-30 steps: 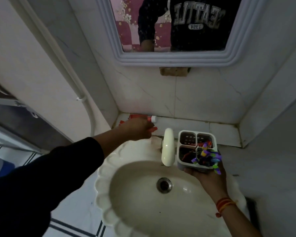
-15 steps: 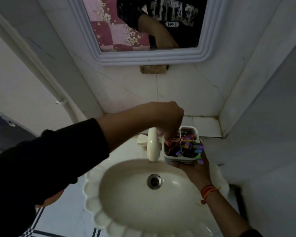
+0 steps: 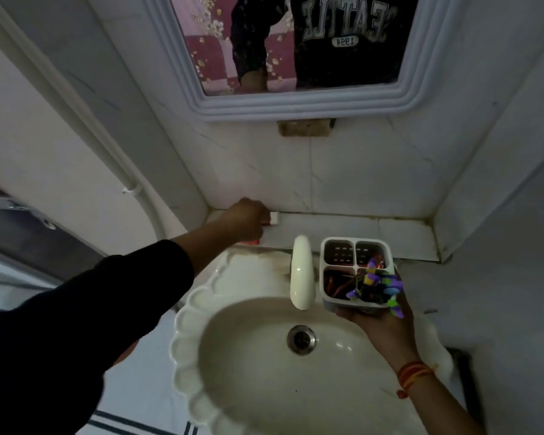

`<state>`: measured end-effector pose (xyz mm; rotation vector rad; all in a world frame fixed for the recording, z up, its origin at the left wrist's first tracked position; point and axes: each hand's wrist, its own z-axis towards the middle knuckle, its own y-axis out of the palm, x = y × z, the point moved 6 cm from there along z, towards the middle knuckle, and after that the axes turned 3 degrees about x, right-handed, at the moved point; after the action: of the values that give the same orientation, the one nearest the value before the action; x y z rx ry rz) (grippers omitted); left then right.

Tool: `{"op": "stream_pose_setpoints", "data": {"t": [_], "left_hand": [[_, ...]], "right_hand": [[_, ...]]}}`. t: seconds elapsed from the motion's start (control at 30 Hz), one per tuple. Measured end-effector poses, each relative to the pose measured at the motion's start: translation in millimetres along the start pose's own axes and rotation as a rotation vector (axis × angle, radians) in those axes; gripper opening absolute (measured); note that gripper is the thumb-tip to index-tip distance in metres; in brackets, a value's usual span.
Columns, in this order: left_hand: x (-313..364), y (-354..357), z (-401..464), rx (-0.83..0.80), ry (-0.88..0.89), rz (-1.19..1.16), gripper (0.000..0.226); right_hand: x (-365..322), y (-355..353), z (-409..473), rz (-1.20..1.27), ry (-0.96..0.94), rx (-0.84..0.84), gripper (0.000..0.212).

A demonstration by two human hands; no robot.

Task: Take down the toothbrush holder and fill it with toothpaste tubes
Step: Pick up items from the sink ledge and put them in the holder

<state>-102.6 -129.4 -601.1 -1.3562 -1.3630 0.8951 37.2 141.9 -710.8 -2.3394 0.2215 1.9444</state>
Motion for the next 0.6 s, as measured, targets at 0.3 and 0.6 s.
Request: {"op": "stream_pose_setpoints", "data": {"t": [0.3,0.6], "left_hand": [[-50.3,65.5,18.4,0.083,-0.015,0.23,0.032],[21.2,-19.5,-13.6,-0.078,0.211,-0.21,0.041]], "right_hand": [[13.0,-0.9,-0.2,0.093,0.086,-0.063,0.066],[-2.7,4.9,-1.4,0.121,0.085,-0.013,0.065]]}}
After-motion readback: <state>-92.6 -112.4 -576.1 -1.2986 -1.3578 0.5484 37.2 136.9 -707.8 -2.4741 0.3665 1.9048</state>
